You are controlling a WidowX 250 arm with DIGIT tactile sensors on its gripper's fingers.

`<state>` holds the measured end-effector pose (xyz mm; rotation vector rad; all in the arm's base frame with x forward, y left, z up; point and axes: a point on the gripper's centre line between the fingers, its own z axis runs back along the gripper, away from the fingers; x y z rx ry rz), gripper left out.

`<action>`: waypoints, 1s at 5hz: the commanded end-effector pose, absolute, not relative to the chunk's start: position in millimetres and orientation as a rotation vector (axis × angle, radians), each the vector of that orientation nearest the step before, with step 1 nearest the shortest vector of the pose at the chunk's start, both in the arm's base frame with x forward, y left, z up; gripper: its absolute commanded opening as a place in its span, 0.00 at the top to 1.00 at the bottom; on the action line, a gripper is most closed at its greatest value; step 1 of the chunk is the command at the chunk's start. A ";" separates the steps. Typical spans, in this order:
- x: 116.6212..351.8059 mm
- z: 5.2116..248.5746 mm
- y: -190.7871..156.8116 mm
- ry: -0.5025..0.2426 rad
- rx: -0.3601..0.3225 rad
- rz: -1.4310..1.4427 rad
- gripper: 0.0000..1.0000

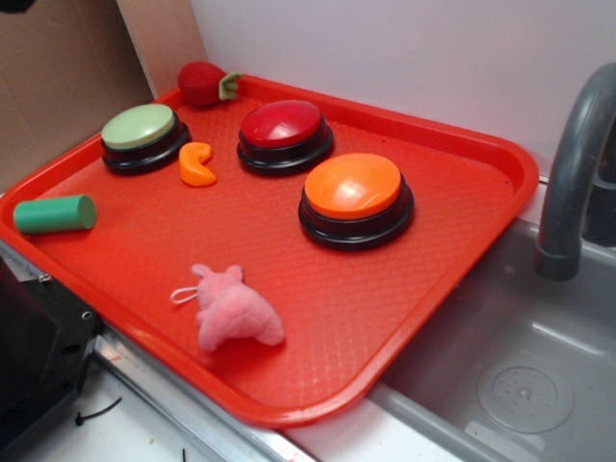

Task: Push the red button.

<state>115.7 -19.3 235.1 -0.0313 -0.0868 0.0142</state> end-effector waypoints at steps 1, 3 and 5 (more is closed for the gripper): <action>115.7 235.1 -19.3 -0.087 -0.031 0.014 0.00; 215.3 178.7 14.9 -0.160 0.012 0.120 0.00; 264.0 126.8 27.2 -0.214 -0.007 0.005 0.00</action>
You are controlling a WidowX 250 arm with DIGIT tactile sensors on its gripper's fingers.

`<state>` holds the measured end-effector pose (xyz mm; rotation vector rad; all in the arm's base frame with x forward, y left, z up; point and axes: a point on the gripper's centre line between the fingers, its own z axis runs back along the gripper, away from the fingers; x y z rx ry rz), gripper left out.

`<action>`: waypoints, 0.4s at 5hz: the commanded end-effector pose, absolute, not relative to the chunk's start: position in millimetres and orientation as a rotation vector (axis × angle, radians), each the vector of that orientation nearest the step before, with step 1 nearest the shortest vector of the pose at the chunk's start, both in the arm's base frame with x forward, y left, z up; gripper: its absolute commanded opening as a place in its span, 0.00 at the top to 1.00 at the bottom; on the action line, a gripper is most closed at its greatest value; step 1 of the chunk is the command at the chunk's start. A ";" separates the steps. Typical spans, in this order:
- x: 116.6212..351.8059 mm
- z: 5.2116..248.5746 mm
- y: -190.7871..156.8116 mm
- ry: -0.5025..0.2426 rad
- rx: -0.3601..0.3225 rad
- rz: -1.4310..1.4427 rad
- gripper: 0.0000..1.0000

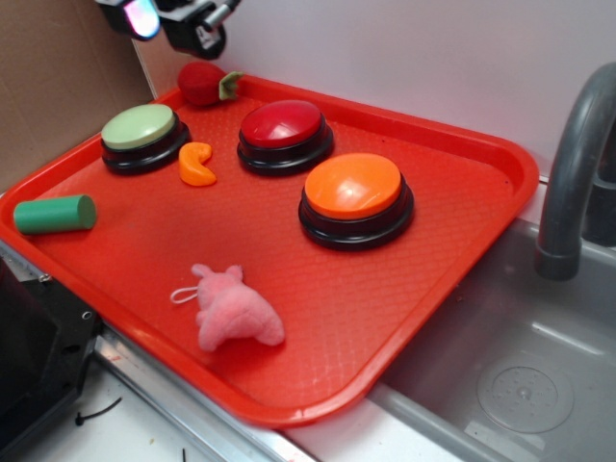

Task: Push the red button.

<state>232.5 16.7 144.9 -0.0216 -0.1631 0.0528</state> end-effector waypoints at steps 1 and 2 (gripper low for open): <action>282.9 103.2 20.8 -0.230 0.006 -0.059 0.00; 302.3 79.0 18.2 -0.204 0.034 -0.088 0.00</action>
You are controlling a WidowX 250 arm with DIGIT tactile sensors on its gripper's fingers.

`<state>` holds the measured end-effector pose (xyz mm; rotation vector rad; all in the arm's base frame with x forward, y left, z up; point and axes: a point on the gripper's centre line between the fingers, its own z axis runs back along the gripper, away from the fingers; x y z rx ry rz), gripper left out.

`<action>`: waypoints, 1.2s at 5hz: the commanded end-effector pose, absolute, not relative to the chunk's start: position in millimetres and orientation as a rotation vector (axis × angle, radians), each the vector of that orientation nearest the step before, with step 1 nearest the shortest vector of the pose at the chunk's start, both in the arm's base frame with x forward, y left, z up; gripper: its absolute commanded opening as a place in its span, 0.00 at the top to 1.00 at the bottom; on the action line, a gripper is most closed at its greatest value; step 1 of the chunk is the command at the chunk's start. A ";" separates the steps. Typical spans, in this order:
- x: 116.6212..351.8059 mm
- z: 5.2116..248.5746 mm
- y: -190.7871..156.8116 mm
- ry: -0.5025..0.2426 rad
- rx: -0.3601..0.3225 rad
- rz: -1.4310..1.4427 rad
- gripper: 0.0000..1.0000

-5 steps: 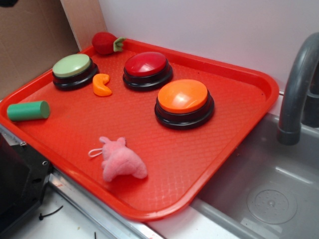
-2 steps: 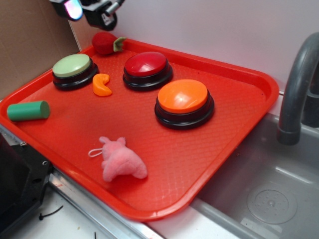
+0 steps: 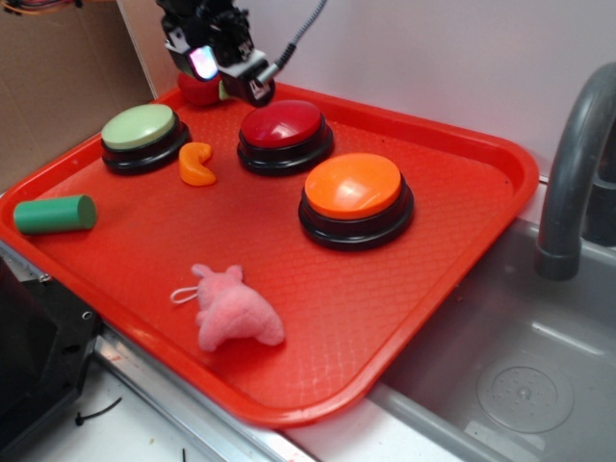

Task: Push the red button.

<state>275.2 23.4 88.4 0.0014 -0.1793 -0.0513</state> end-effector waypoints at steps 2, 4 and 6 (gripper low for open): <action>310.8 58.5 22.6 -0.169 0.038 -0.100 0.00; 289.9 92.3 26.4 -0.161 0.065 -0.143 0.00; 272.8 133.2 28.6 -0.158 0.055 -0.076 0.00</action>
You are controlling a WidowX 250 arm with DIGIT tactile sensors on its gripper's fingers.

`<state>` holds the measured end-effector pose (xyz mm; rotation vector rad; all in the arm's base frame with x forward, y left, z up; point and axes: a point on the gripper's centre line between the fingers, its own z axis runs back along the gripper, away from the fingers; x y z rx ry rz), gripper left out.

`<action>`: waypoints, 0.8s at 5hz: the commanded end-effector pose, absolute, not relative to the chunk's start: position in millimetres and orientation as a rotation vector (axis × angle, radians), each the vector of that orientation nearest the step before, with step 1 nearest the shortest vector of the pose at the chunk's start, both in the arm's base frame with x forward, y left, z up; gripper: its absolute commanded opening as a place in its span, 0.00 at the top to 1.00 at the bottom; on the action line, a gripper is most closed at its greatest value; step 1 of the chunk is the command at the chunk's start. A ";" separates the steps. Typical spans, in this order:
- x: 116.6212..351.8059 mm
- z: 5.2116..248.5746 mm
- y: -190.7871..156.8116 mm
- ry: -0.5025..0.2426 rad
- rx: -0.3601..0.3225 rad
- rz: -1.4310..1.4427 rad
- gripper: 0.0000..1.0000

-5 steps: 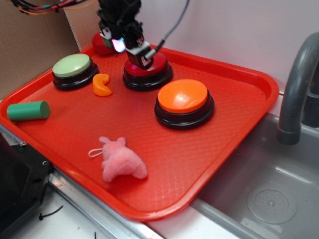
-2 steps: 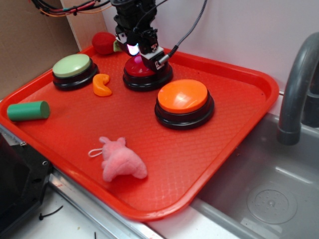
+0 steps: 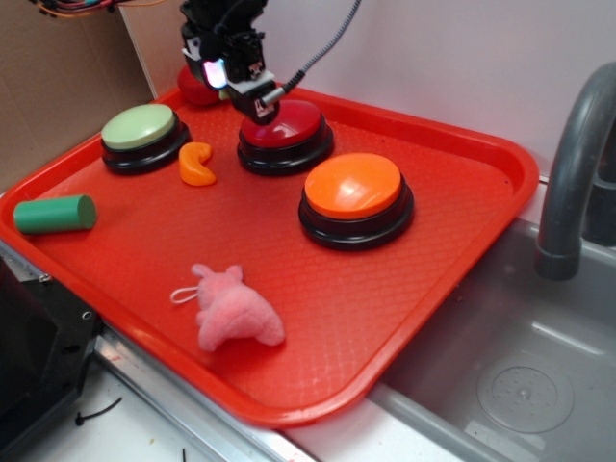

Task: Push the red button.

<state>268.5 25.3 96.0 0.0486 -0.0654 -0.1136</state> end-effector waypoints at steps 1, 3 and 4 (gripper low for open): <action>267.3 140.6 27.5 -0.138 0.079 -0.060 0.00; 252.3 156.3 26.0 -0.118 0.035 -0.047 0.00; 244.7 162.4 25.0 -0.096 0.024 -0.029 0.00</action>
